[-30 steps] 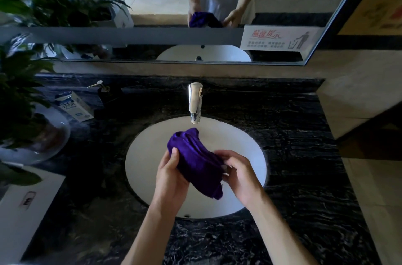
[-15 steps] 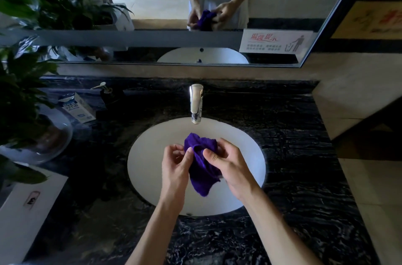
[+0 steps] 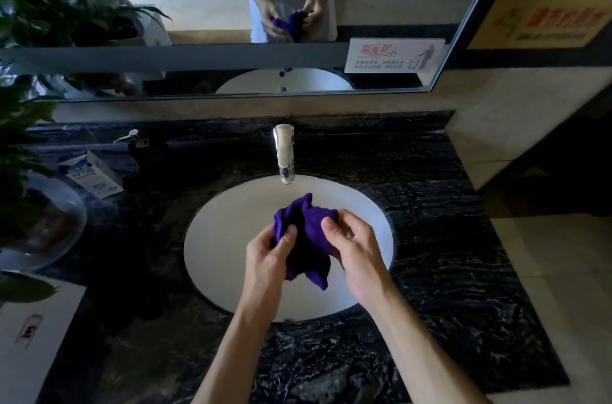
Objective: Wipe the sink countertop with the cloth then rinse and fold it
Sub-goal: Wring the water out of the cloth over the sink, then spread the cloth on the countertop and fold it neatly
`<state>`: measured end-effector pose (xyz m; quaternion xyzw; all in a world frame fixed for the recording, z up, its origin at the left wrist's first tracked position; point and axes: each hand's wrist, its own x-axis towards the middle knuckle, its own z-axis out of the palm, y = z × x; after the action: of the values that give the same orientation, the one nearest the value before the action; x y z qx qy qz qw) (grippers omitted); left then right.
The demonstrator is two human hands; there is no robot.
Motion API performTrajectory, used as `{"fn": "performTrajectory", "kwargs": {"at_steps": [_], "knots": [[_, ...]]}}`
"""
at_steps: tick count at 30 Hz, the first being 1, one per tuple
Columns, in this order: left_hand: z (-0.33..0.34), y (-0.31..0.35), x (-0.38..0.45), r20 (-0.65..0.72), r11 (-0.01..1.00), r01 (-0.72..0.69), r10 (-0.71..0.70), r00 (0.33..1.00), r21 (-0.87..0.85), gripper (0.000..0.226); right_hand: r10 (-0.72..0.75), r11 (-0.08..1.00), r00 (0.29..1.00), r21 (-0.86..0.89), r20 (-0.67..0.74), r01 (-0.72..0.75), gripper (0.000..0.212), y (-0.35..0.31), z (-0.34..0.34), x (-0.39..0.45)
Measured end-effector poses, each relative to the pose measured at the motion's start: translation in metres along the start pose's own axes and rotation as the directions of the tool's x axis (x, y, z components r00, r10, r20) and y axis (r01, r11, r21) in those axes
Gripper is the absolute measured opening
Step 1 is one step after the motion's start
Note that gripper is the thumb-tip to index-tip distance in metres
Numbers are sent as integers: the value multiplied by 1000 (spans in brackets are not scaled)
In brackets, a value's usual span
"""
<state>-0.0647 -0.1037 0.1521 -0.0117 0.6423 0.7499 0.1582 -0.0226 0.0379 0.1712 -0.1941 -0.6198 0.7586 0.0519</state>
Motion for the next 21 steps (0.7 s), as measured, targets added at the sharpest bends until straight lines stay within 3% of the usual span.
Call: {"fn": "performTrajectory", "kwargs": {"at_steps": [3,7,10,15,19,21], "knots": [[-1,-1,5,-13,996,45,-46,999,-83,16,-91,992,992,-95,-90,82,26,-9,-28,-4],[15,0,5,90,997,59,-63,994,43,21,-288,869,946,-455,-148,193,25,-14,-71,-8],[42,-4,-2,158,995,50,-63,985,85,26,-331,802,926,-572,-180,175,25,-8,-106,-7],[107,-25,-23,165,968,239,-224,961,-80,26,-324,839,913,-520,-247,157,11,1,-175,-17],[159,-41,-36,212,842,466,-420,883,-271,40,-252,902,910,-420,-328,98,14,1,-222,-26],[178,-49,-39,235,803,512,-458,858,-305,36,-214,924,910,-375,-355,71,15,2,-243,-32]]}}
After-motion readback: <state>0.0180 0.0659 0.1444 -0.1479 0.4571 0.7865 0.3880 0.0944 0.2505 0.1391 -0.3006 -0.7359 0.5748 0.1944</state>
